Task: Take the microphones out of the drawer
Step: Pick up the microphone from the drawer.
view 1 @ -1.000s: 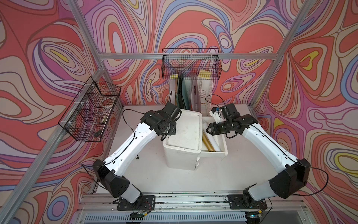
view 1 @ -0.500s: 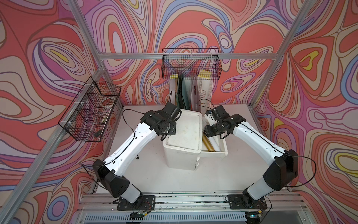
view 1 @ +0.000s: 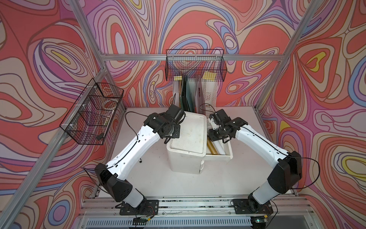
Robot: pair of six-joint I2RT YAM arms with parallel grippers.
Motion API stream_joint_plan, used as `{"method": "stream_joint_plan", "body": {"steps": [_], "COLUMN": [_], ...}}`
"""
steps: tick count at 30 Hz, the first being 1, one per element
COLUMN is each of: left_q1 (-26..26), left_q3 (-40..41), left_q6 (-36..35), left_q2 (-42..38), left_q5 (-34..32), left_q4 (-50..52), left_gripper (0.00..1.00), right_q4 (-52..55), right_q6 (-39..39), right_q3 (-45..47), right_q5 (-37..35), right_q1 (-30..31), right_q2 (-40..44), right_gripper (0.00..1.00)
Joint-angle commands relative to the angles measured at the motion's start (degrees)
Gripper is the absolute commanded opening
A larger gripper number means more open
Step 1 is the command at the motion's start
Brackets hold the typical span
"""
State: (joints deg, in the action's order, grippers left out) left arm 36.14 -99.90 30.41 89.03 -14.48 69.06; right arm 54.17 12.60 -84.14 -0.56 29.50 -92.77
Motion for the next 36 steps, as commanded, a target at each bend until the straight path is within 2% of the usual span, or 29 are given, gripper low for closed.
{"method": "stream_joint_plan", "body": {"steps": [1, 10, 27, 36], "left_q1": [-1.09, -1.08, -1.07, -1.07], "left_q3": [1.14, 1.29, 1.92, 2.47], "left_q6": [-0.38, -0.36, -0.45, -0.59], "left_q2": [0.61, 0.35, -0.43, -0.40], "left_q5": [-7.39, -7.73, -7.67, -7.67], "left_q4": [6.53, 6.45, 6.10, 5.65], "left_gripper": [0.00, 0.00, 0.00, 0.00], "right_q4": [-0.90, -1.11, -5.92, -8.48], "right_q6": [1.89, 4.49, 7.52, 4.54], "right_q3": [1.34, 0.69, -2.23, -4.71], "right_q5": [-1.59, -5.13, -10.56, -18.31], "right_q1": [0.10, 0.09, 0.06, -0.01], "right_q2": [1.68, 4.64, 12.09, 15.75], "right_gripper": [0.35, 0.24, 0.23, 0.21]}}
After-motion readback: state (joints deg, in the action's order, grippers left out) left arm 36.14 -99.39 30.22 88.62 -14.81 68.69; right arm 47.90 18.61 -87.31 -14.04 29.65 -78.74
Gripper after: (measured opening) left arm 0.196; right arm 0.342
